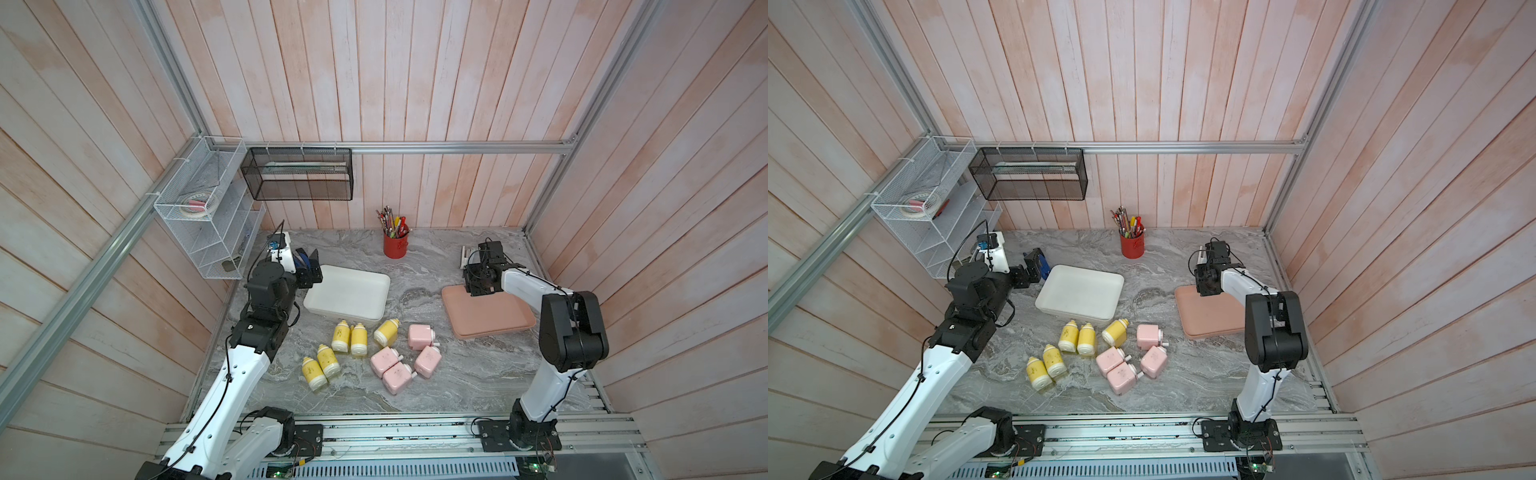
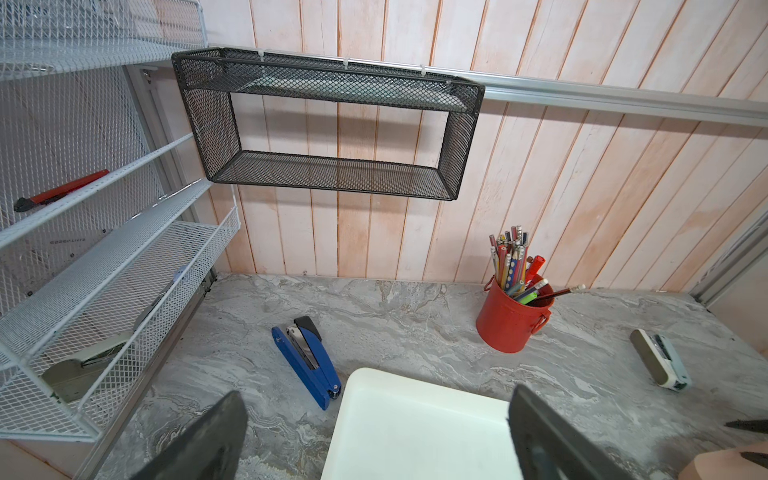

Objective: Place the pencil sharpeners by color into the storage box
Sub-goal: Adjust the storage box at the center of the board, then pick up the pencil sharpener from the center of the board.

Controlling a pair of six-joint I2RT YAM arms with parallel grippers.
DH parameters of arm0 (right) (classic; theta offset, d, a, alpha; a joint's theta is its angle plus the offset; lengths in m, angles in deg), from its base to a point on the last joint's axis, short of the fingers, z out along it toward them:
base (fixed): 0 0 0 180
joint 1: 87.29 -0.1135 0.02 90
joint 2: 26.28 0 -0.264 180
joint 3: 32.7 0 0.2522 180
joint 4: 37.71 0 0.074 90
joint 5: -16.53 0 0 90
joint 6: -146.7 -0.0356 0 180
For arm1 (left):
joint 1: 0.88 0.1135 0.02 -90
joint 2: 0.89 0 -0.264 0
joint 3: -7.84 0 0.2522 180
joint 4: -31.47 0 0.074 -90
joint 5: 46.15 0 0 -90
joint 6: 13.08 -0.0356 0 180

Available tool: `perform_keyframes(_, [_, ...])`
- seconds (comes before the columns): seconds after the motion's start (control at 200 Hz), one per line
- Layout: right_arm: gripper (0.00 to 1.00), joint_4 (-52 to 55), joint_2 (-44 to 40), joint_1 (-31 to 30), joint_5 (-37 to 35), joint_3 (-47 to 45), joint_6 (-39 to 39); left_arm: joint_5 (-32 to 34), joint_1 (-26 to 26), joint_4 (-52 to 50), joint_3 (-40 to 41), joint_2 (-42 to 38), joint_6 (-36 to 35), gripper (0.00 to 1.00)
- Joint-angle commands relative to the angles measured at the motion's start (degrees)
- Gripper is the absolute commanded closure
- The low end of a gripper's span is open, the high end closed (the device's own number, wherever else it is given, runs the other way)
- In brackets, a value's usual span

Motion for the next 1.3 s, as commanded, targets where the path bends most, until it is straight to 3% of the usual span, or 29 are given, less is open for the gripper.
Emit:
perform_keyframes(0.0, [0.64,2.1,-1.1,-0.4,-0.5,0.7,3.9,0.5,-0.3,1.1,0.7,0.1,-0.6,0.0])
perform_keyframes(0.255, [0.6,9.0,-8.2,-3.4,-3.7,1.2,21.3,2.1,-0.3,1.1,0.4,0.8,1.0,0.0])
perform_keyframes(0.39, [0.49,16.0,-13.1,-7.9,-7.3,0.1,31.7,3.2,-0.3,-1.6,-1.9,2.6,2.9,0.0])
perform_keyframes(0.505, [0.4,20.9,-17.9,-12.0,-9.0,-3.4,35.9,2.5,-0.3,-4.5,-4.3,4.9,3.6,0.0])
perform_keyframes(0.835, [0.36,27.0,-30.8,-25.5,-10.1,-12.4,30.7,-3.3,-0.3,-6.9,-8.7,8.7,3.2,0.0])
perform_keyframes(1.115, [0.36,28.7,-29.9,-37.8,-10.2,-15.5,21.5,-7.8,-0.5,-5.3,-5.4,6.5,4.4,0.0])
perform_keyframes(1.295, [0.35,25.9,-30.4,-41.5,-8.5,-18.2,17.0,-6.9,-0.6,-4.9,-4.5,5.9,3.6,0.0])
